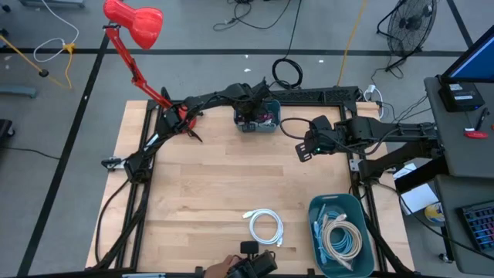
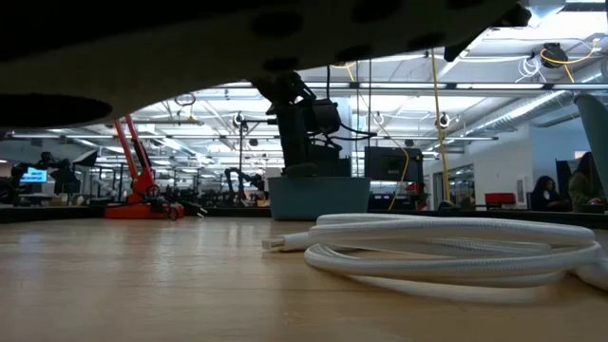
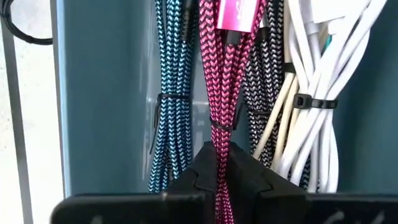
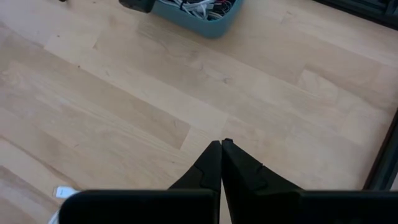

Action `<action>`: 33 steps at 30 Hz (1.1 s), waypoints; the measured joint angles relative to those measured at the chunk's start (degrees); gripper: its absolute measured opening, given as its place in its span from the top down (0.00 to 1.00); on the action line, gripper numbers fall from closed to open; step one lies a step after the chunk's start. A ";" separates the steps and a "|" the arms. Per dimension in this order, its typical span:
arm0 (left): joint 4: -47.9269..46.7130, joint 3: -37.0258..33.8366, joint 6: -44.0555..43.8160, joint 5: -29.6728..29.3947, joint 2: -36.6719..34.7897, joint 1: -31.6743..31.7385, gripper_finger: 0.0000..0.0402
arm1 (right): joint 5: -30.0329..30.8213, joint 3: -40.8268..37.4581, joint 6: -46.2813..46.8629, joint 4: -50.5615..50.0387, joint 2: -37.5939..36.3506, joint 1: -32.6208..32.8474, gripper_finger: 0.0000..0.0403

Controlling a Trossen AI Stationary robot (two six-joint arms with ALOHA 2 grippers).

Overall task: Pick & Place USB Port
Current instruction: Put the pink charger cable into the top blue bin, then put the white HDMI cable into the bottom blue bin

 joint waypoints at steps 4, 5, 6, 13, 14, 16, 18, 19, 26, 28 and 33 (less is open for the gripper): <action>-0.12 0.00 -0.25 1.72 0.00 0.00 0.90 | 0.00 0.00 0.00 0.00 0.00 0.00 1.00; -0.26 0.00 -0.19 2.78 0.00 0.00 0.88 | 0.00 0.00 0.00 -0.02 0.00 0.00 1.00; -0.34 0.00 -0.12 3.45 0.00 0.00 0.87 | -0.02 0.00 0.00 -0.02 0.00 0.00 1.00; 0.30 0.00 -2.48 1.36 0.00 -0.07 0.81 | -0.14 0.00 0.00 -0.02 0.00 0.00 1.00; 0.48 0.00 -2.84 0.07 0.00 -0.07 0.79 | -0.15 0.00 0.00 -0.02 0.00 0.01 1.00; 1.04 -0.01 -3.27 -1.45 -0.21 -0.08 0.76 | -0.15 0.00 -0.04 -0.02 0.00 0.02 1.00; 1.62 -0.07 -3.27 -2.20 -0.92 -0.06 0.73 | -0.15 0.00 -0.08 -0.02 0.00 0.00 1.00; 2.22 -0.07 -3.27 -2.42 -1.65 -0.01 0.71 | -0.13 0.00 -0.08 -0.02 0.00 0.01 1.00; 3.02 1.20 -3.58 -2.38 -6.04 0.13 0.64 | -0.01 0.00 -0.08 -0.02 0.00 -0.11 1.00; 2.79 1.61 -3.68 -2.05 -7.61 -0.07 0.64 | -0.02 0.00 -0.04 -0.02 0.00 -0.40 1.00; 1.07 2.05 -5.96 1.95 -12.41 -1.87 0.64 | -0.01 0.00 -0.16 -0.07 0.00 -0.66 1.00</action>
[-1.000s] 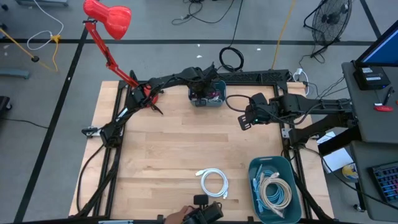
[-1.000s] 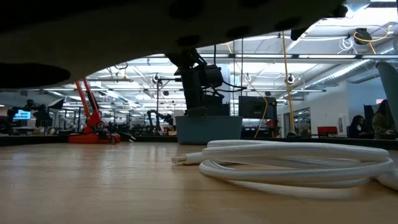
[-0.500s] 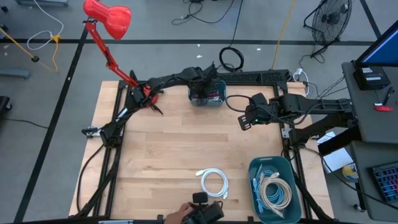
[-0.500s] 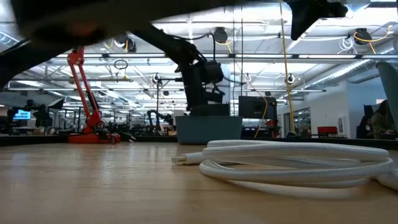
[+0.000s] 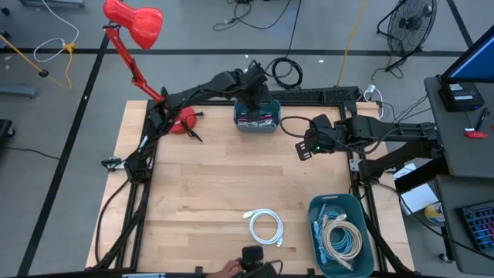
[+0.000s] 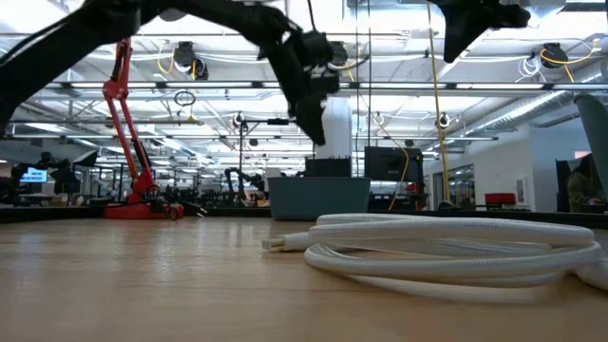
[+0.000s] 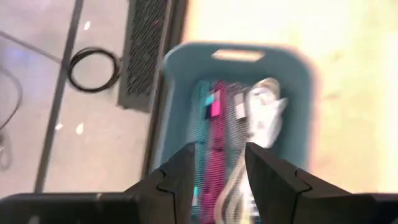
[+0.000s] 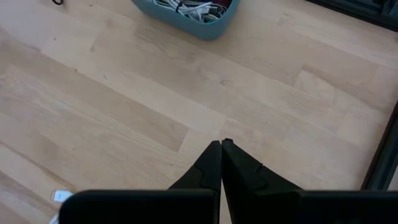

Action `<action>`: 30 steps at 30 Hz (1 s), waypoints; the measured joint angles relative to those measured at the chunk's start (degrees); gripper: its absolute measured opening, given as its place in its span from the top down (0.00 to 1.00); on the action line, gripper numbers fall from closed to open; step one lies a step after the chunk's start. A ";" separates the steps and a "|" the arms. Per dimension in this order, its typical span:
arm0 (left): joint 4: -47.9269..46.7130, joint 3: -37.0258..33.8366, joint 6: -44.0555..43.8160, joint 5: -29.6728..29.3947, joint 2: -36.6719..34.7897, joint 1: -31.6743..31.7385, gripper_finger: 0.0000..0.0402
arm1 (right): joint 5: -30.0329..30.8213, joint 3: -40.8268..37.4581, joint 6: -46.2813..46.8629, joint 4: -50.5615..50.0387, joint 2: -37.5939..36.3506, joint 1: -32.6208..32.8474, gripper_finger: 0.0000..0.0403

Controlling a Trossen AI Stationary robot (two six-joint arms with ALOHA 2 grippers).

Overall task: Pick & Place USB Port
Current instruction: Put the white HDMI cable into the bottom blue bin

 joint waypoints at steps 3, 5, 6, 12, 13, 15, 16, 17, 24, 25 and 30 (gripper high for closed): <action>-2.69 0.00 -1.29 2.48 -2.80 -2.09 0.64 | -0.17 0.00 -0.23 -0.30 0.00 0.00 1.00; -3.84 0.01 -2.27 3.23 -4.53 -4.08 0.64 | -0.44 0.00 -0.45 -0.29 0.00 0.00 1.00; -4.78 0.02 -2.53 3.65 -5.35 -5.19 0.64 | -0.62 0.00 -0.45 -0.37 -0.03 0.00 1.00; -10.37 0.02 -6.55 4.51 -7.66 -13.47 0.64 | -4.60 0.00 -1.11 -1.39 -0.77 1.77 1.00; -11.47 0.02 -7.61 4.53 -7.78 -15.14 0.64 | -5.02 0.00 -1.11 -1.86 -1.00 2.66 1.00; -13.72 0.02 -10.06 4.55 -7.83 -18.53 0.64 | -4.96 0.02 -0.54 -2.80 -1.28 5.25 1.00; -14.49 0.02 -11.48 4.55 -7.81 -20.26 0.64 | -4.94 0.00 0.13 -3.39 -1.51 6.85 1.00; -14.80 0.02 -13.07 4.53 -7.79 -22.10 0.64 | -4.91 0.01 0.86 -3.98 -1.67 8.58 1.00; -8.56 -1.17 -28.15 -0.08 -7.77 -34.07 0.64 | -4.59 0.02 9.17 -5.64 -2.01 23.36 1.00; -7.42 -1.32 -30.26 -1.27 -7.77 -35.41 0.64 | -4.14 0.02 10.63 -5.64 -2.01 25.71 1.00; -5.64 -2.38 -39.33 -7.39 -7.25 -41.09 0.64 | -0.46 -1.67 20.64 -5.21 -1.99 36.80 1.00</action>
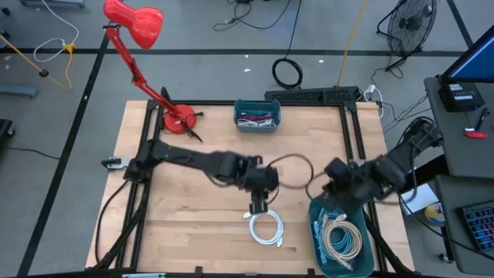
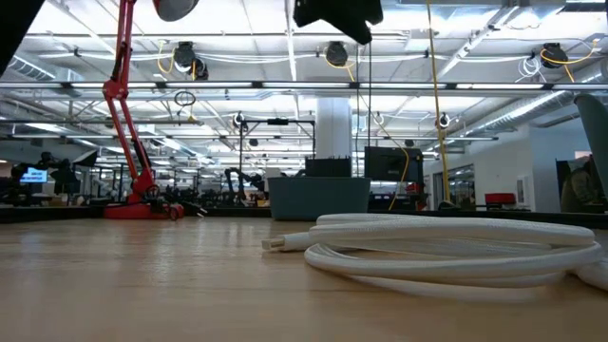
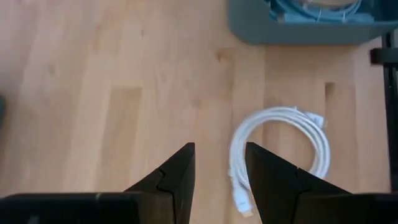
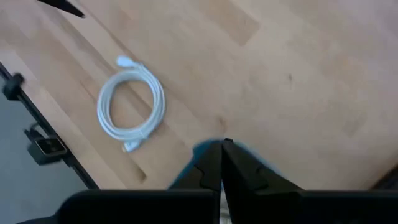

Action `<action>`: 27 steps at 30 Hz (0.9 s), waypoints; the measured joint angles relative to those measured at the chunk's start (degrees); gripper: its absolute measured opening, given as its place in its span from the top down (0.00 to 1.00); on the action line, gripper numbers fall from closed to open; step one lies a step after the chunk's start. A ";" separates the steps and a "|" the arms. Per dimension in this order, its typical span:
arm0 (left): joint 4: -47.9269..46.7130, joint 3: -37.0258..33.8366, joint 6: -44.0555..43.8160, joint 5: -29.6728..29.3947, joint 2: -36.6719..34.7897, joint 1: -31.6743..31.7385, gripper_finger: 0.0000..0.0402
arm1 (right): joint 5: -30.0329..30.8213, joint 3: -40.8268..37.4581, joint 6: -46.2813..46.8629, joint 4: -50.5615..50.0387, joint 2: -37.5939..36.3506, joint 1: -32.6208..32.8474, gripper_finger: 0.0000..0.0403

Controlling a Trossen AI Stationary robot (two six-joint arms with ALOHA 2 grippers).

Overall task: Pick & Place USB Port
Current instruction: Put the white HDMI cable into the bottom blue bin

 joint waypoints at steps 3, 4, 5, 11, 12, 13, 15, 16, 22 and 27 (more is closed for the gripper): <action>-0.57 -0.07 -4.94 -1.87 1.08 -2.03 0.64 | 0.10 -2.44 5.19 0.55 -0.02 5.09 1.00; -0.35 -0.07 -6.31 -2.23 1.42 -2.55 0.64 | 0.07 -3.46 6.78 0.85 -0.02 6.41 1.00; -0.52 -0.07 -7.56 -2.56 2.04 -3.07 0.64 | 0.04 -4.45 8.37 1.36 0.00 7.77 1.00; -1.26 -0.07 -10.41 -2.12 6.89 -5.07 0.64 | 0.05 -9.65 13.71 7.25 0.00 12.84 1.00; -1.53 -0.07 -10.80 -1.43 7.49 -5.28 0.64 | 0.05 -10.23 13.84 8.38 0.00 13.24 1.00; -1.92 -0.07 -11.30 -0.28 8.31 -5.44 0.64 | 0.05 -10.69 13.86 9.27 0.00 13.49 1.00; -2.94 -0.07 -12.65 1.67 9.73 -5.93 0.64 | 0.03 -11.39 13.88 10.91 0.00 13.90 1.00; -3.46 -0.07 -13.38 2.05 10.55 -6.09 0.64 | 0.05 -11.58 13.88 11.47 0.00 13.97 1.00; -3.66 -0.05 -21.13 5.46 12.26 -7.43 0.64 | 0.10 -11.80 13.81 12.17 -0.02 13.93 1.00; -3.42 -0.05 -27.60 7.86 13.79 -7.86 0.64 | 0.14 -11.80 13.36 12.31 0.00 13.93 1.00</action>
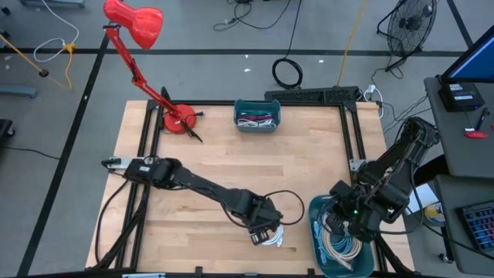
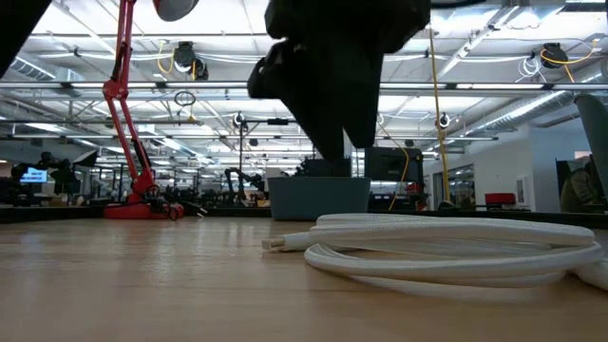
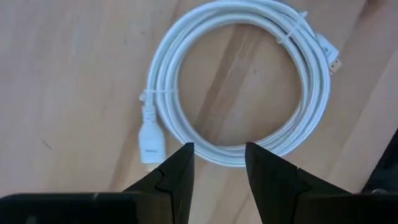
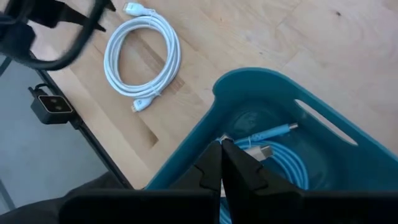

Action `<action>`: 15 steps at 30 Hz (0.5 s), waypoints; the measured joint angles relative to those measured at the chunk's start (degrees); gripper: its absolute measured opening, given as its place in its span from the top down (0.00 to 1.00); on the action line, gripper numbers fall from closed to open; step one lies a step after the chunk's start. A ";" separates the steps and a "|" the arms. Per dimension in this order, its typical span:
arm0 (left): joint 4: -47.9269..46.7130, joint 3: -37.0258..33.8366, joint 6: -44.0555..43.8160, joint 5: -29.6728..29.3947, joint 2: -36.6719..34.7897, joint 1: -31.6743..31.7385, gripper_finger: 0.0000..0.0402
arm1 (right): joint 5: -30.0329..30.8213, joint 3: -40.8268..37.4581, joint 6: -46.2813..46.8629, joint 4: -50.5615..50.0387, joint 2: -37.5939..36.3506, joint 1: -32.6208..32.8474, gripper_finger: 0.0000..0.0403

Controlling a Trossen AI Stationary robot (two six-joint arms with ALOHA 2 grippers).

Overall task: Pick & Place USB Port
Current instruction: Put the white HDMI cable into the bottom blue bin

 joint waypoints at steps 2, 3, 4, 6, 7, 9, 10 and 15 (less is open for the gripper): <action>-0.03 0.03 -3.73 0.56 0.84 -0.19 0.64 | 0.00 0.00 -0.11 -0.02 -0.01 -0.01 1.00; -0.44 0.03 -6.02 0.51 1.21 -0.21 0.64 | 0.01 0.00 -0.12 -0.01 -0.02 0.00 1.00; -0.69 0.02 -8.26 0.66 1.50 -0.23 0.64 | 0.02 0.00 -0.13 0.02 -0.01 -0.04 1.00; -1.10 0.02 -13.25 0.92 2.23 -0.31 0.64 | 0.02 0.00 -0.13 0.02 0.00 -0.04 1.00; -1.62 0.02 -15.79 1.46 2.30 -0.31 0.64 | 0.02 0.00 -0.13 0.03 0.00 -0.04 1.00; -2.87 0.08 -19.32 2.87 3.02 -0.20 0.64 | 0.02 0.00 0.06 0.16 0.00 -0.06 1.00; -3.80 0.11 -20.40 3.59 3.34 -0.15 0.64 | 0.02 0.00 0.09 0.22 0.00 -0.04 1.00; -4.11 0.13 -20.57 6.33 5.70 -0.03 0.64 | 0.00 0.00 0.19 0.68 -0.01 -0.07 1.00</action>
